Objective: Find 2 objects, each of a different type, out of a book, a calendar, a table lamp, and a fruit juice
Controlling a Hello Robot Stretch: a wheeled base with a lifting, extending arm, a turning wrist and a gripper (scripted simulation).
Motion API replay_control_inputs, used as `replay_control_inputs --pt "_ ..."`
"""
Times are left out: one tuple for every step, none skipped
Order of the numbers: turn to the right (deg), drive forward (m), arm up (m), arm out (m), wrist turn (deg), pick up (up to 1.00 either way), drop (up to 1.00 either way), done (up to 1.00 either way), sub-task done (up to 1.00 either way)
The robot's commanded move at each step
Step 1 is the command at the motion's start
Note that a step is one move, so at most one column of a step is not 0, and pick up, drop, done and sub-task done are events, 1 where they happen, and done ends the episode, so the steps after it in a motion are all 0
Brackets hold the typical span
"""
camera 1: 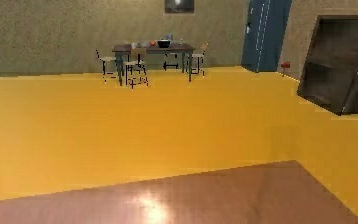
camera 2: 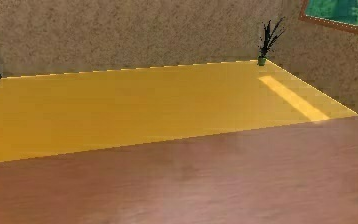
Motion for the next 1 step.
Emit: replay_control_inputs --pt "0.0 1.0 0.0 0.0 0.0 0.0 0.0 0.0 0.0"
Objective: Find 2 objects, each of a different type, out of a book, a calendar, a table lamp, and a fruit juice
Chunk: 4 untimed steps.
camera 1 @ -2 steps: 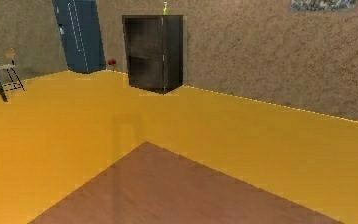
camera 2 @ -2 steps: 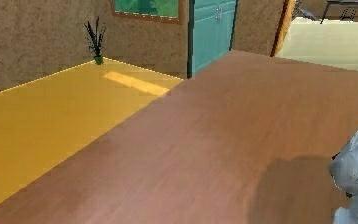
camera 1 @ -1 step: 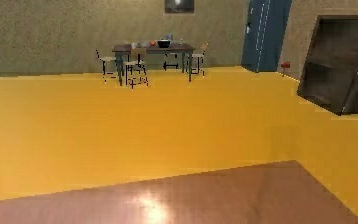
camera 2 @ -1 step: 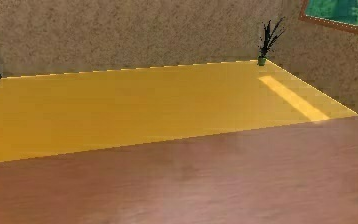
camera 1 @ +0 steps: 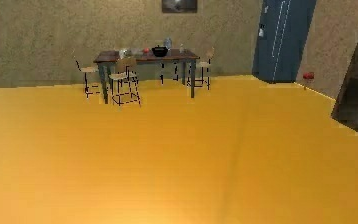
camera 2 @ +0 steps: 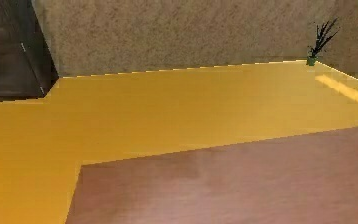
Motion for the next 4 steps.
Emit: replay_control_inputs --pt "0.0 1.0 0.0 0.0 0.0 0.0 0.0 0.0 0.0" --pt "0.0 1.0 0.0 0.0 0.0 0.0 0.0 0.0 0.0" --pt "0.0 0.8 0.0 0.0 0.0 0.0 0.0 0.0 0.0" --pt "0.0 0.0 0.0 0.0 0.0 0.0 0.0 1.0 0.0"
